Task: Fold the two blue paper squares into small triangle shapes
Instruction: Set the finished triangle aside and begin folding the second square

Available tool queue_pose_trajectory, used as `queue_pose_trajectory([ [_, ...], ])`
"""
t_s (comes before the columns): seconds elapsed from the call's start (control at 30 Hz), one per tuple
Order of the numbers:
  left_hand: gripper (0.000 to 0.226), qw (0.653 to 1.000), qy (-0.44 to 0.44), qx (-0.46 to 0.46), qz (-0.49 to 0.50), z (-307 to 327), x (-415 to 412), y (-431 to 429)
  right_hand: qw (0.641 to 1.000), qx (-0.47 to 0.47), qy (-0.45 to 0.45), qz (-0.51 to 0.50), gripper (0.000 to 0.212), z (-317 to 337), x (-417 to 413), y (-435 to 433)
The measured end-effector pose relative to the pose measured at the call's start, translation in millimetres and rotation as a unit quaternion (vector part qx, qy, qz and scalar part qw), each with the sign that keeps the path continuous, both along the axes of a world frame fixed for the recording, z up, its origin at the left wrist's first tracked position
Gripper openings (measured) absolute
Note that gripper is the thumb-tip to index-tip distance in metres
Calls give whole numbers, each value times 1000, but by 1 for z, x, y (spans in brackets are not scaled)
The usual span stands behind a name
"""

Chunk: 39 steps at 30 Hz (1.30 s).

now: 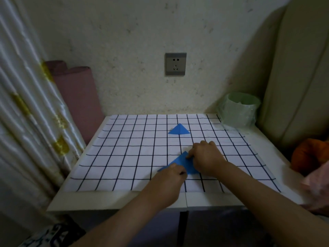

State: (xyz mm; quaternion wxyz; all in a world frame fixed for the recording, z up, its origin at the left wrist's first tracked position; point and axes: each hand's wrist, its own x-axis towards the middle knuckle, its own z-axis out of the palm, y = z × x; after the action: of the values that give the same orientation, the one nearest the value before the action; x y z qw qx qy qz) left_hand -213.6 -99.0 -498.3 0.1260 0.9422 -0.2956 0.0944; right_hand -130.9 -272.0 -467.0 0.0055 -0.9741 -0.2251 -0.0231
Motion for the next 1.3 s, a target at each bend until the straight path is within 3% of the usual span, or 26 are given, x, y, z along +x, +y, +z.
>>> queue_pose_trajectory([
  [0.4, 40, 999, 2, -54, -1, 4, -7, 3, 991, -37, -75, 109, 40, -6, -54, 1],
  [0.87, 47, 999, -5, -11, 50, 3, -7, 15, 994, -30, -61, 84, 40, -23, -76, -11],
  [1.13, 38, 987, 35, -48, 149, -3, -12, 35, 997, -25, -39, 60, 43, -19, -80, -11],
  [1.3, 36, 984, 42, -53, 163, -2, -16, 63, 998, -32, -38, 50, 43, -18, -81, -9],
])
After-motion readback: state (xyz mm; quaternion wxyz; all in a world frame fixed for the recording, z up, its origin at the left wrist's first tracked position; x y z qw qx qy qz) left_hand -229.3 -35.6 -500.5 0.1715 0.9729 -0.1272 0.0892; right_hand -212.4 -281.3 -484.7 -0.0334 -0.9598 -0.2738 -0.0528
